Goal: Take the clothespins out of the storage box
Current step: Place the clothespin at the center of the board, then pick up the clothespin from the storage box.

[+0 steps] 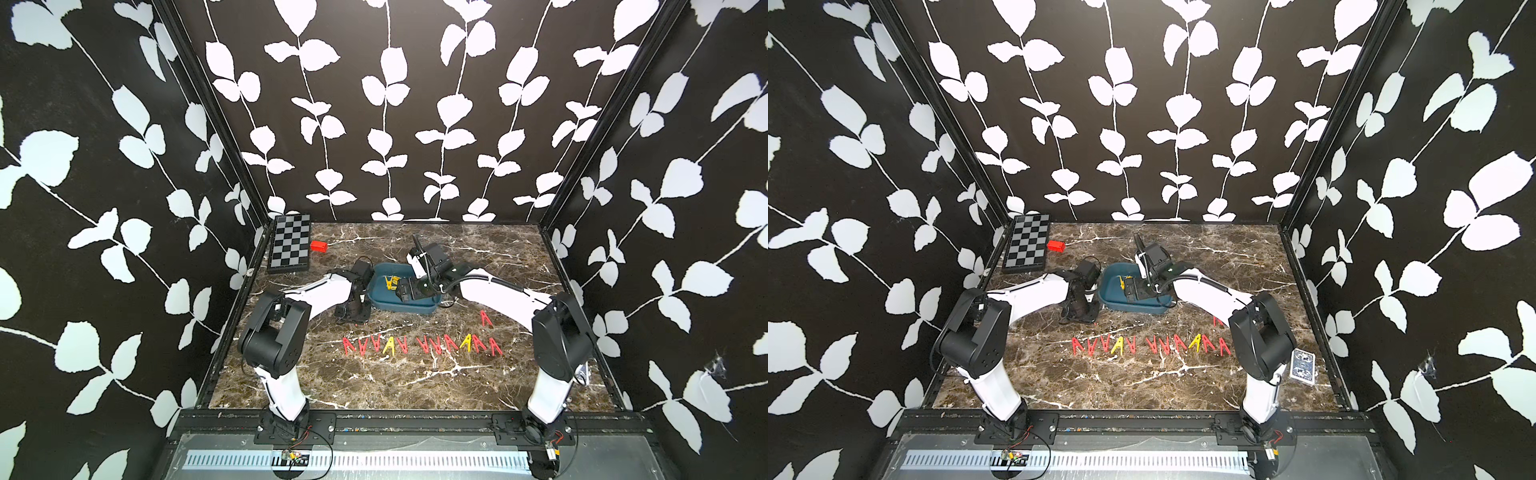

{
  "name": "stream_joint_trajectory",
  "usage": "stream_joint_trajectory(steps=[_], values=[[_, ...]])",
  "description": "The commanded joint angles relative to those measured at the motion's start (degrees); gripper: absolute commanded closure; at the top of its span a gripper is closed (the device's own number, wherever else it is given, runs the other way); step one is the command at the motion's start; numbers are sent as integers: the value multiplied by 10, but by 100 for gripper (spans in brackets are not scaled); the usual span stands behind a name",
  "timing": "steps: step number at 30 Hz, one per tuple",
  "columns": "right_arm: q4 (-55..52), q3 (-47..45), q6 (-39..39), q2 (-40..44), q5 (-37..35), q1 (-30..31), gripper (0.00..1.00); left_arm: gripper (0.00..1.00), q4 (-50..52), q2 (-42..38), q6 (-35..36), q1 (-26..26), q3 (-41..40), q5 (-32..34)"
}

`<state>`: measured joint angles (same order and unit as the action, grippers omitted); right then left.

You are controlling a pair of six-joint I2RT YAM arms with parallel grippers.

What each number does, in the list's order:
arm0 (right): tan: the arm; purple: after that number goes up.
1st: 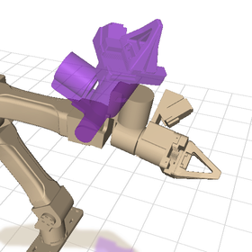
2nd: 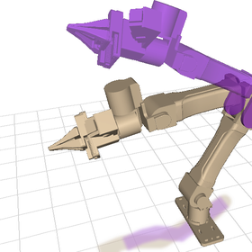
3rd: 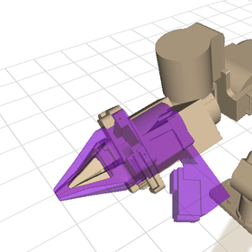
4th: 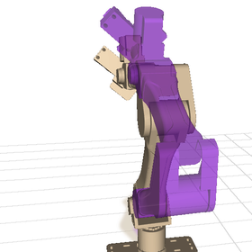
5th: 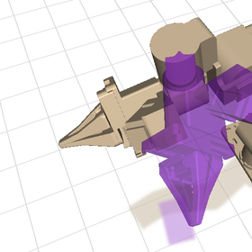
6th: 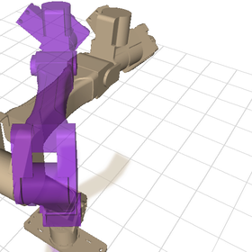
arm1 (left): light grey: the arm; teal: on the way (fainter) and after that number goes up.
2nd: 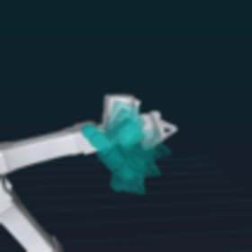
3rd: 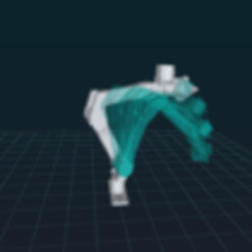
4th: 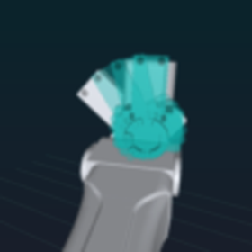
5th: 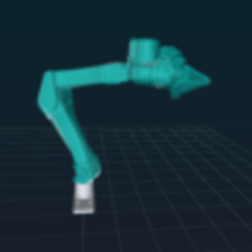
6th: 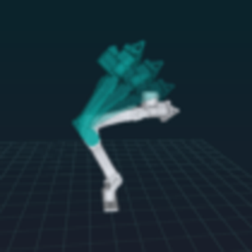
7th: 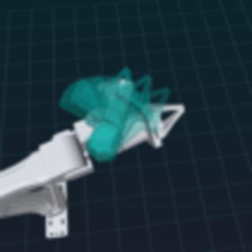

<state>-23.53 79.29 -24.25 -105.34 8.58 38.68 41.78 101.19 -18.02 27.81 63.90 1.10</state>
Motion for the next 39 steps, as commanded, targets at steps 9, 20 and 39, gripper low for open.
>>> stream_joint_trajectory(steps=[9,20,39], values=[[-21,96,24,-86,-17,-49,1,58,54,-50,-13,-8,58,11],[-3,122,61,-124,17,-46,1,12,69,-82,-43,-15,117,6],[54,196,-51,-235,153,-76,48,1,21,-127,-72,-15,134,-78]])
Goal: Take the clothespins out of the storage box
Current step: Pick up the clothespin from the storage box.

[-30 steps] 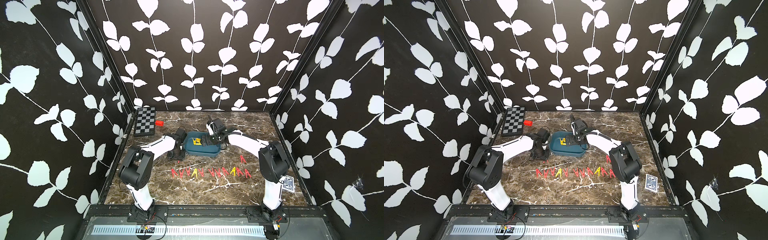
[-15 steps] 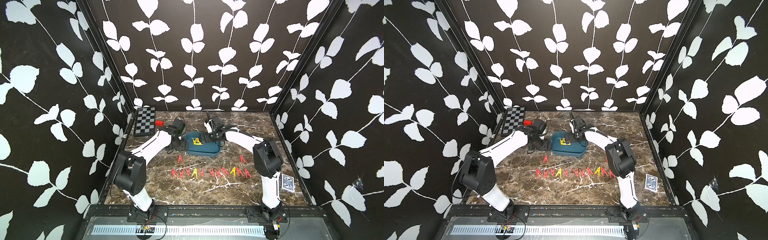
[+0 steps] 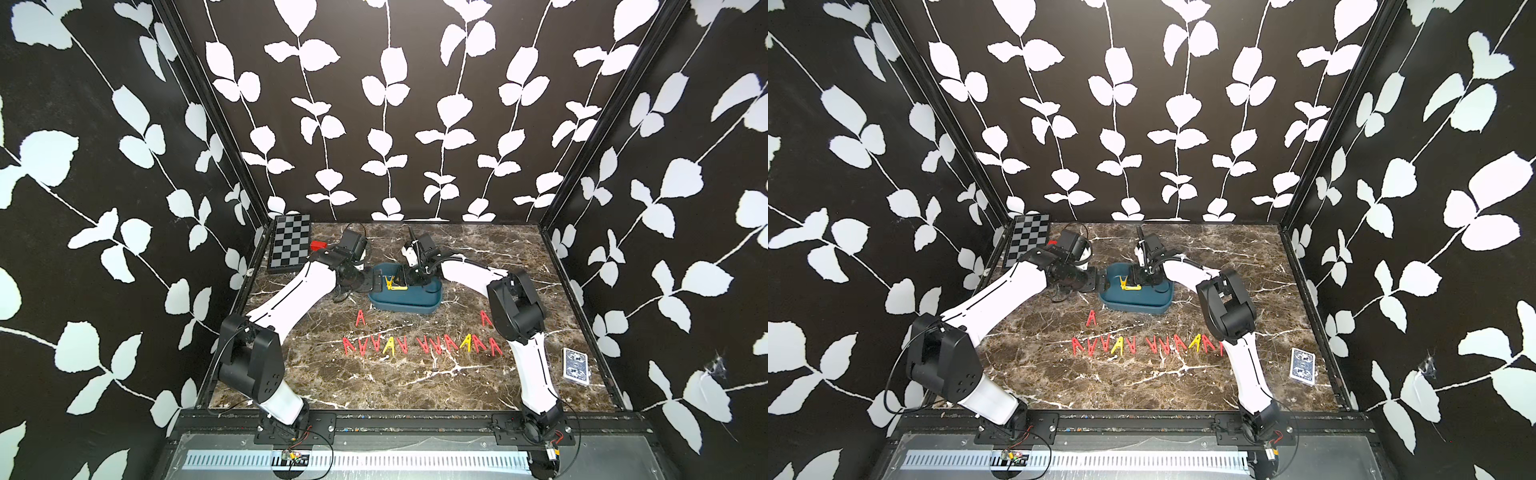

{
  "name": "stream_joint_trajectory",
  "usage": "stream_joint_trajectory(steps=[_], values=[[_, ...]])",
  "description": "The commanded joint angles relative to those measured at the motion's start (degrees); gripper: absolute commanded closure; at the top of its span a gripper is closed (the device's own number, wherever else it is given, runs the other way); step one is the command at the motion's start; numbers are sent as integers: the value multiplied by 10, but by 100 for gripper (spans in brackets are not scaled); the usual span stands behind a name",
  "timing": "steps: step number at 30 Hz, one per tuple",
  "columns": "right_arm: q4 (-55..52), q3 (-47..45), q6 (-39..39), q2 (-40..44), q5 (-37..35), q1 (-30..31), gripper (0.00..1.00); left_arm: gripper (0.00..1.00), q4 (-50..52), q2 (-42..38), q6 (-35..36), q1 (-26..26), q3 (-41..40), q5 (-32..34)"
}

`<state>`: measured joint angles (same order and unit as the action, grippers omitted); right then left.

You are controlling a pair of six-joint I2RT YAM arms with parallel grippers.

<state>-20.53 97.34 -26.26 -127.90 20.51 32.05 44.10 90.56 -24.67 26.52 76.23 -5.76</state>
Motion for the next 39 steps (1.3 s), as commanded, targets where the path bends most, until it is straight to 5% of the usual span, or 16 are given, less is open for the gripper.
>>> stream_joint_trajectory(steps=[1,19,37,39], values=[[29,16,-36,-11,38,-11,49,1,-2,-21,-6,-2,11,-10],[43,2,-63,-9,71,-12,86,1,-4,-18,-6,-2,7,-6],[40,-14,-60,-9,89,-8,83,1,-7,-34,-9,-2,-10,-5],[38,-15,-58,-10,88,-8,88,1,-8,-35,-9,-2,-12,-4]])
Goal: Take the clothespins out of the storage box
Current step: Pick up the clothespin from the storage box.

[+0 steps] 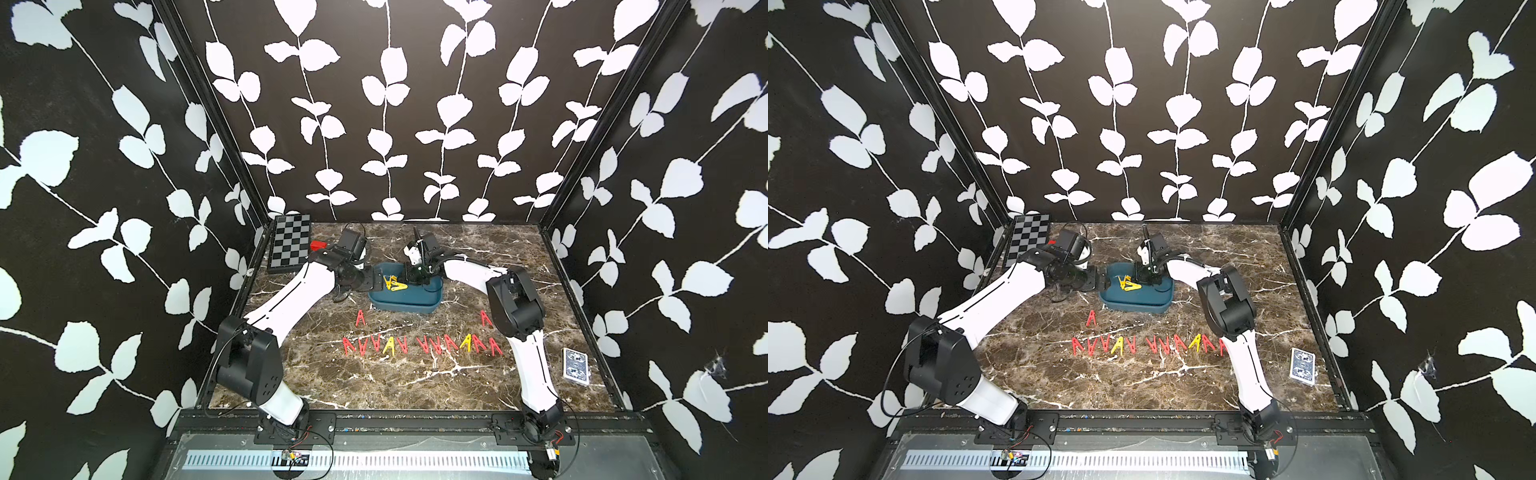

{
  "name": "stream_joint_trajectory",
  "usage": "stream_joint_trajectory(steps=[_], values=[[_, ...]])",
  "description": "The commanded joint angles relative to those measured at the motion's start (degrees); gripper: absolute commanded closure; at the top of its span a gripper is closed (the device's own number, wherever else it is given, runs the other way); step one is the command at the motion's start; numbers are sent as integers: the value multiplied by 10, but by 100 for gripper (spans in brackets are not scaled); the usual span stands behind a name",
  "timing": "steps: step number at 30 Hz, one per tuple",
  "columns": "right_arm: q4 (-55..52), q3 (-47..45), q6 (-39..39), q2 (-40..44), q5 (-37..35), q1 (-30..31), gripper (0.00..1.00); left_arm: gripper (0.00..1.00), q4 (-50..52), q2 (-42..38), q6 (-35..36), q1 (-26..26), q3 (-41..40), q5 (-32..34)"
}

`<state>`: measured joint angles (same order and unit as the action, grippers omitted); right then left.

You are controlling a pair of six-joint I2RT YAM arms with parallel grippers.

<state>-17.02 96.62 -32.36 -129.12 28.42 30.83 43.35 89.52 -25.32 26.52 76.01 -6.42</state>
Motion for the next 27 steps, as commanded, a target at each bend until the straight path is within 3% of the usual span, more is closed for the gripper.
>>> stream_joint_trajectory(steps=[1,7,20,27], values=[[1,-9,3,5,5,5,91,1,0,-26,-4,-2,-9,3],[6,-16,9,25,-8,5,100,1,0,-34,-5,-2,-13,3],[-5,-66,25,137,-29,14,100,1,-22,-46,-15,-2,-15,-24],[-19,-159,26,254,-99,15,100,1,-44,-47,-16,2,-15,-53]])
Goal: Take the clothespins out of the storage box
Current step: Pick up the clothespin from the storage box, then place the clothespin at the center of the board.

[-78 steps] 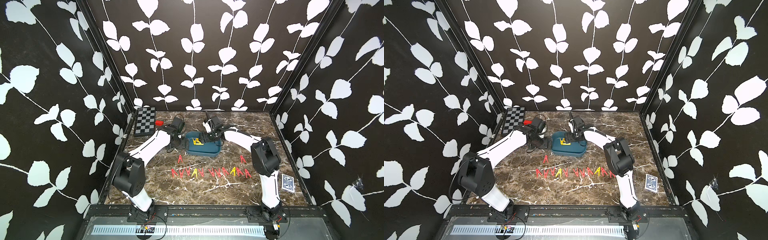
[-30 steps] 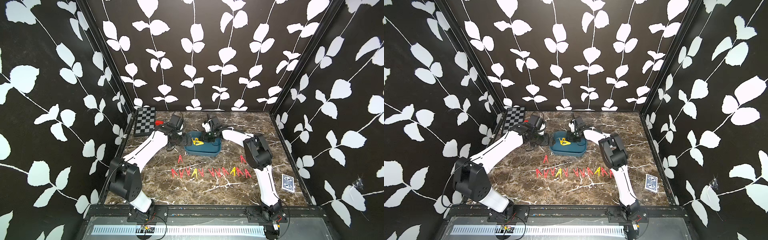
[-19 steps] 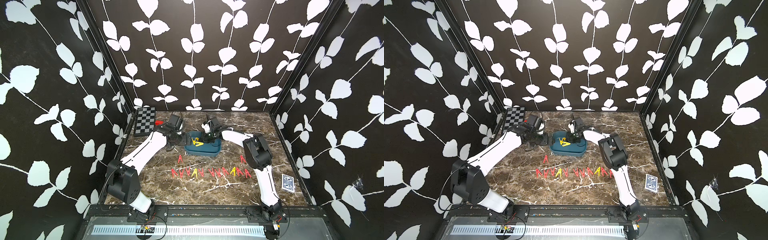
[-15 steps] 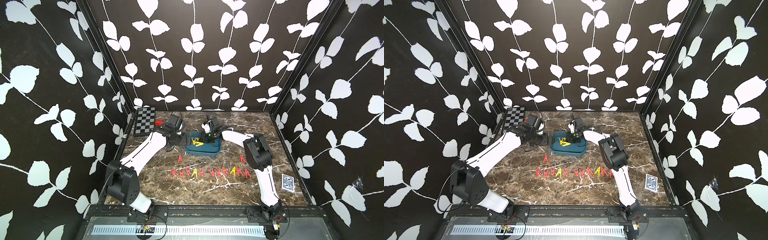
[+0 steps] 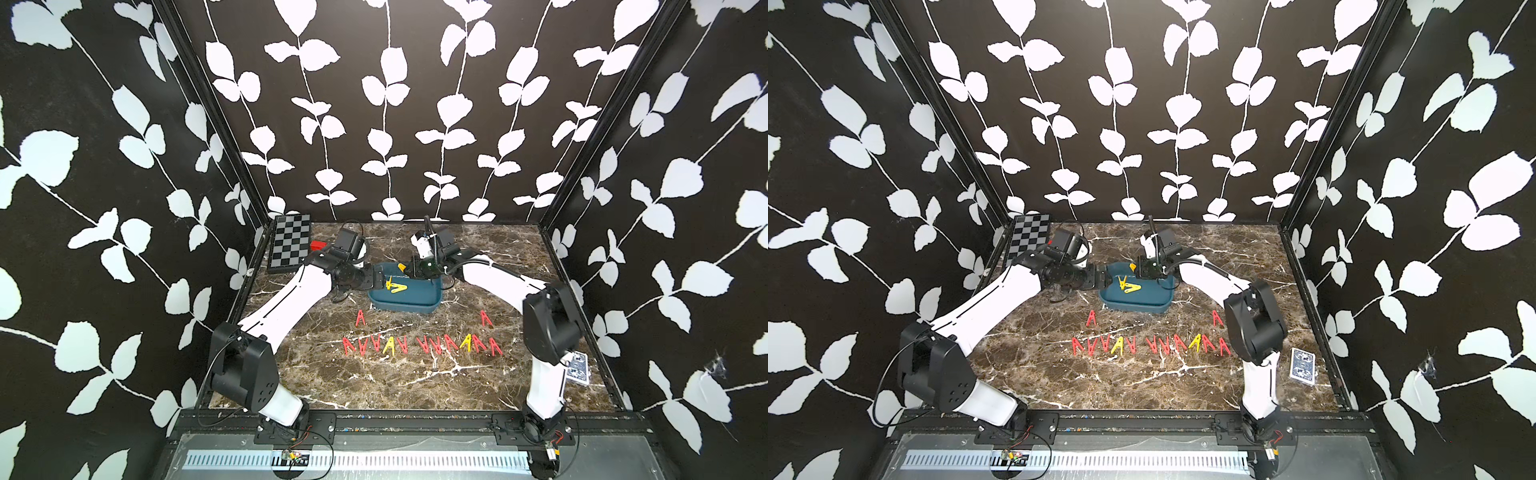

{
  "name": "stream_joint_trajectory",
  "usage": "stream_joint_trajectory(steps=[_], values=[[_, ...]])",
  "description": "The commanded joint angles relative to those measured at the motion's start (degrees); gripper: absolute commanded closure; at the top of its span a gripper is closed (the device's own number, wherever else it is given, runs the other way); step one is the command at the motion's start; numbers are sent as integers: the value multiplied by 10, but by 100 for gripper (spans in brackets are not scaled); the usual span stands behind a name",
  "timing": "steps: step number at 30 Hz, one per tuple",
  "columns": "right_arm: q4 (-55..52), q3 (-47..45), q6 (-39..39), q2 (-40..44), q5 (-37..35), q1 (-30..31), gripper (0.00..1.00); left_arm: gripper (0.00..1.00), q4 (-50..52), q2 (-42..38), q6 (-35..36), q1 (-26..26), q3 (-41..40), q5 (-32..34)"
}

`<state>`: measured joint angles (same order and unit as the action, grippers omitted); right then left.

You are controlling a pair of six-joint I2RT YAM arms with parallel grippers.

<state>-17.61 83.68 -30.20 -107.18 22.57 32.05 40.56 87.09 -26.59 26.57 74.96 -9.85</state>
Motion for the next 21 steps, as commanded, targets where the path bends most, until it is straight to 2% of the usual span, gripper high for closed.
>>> stream_joint_trajectory(steps=[1,14,21], values=[[-17,-45,4,53,-51,3,100,1,-21,-22,-3,4,-4,-22],[-54,-254,-25,264,-222,0,100,1,-41,23,-10,62,33,-49],[-48,-344,-44,296,-262,-1,100,1,-46,37,-18,84,38,-54]])
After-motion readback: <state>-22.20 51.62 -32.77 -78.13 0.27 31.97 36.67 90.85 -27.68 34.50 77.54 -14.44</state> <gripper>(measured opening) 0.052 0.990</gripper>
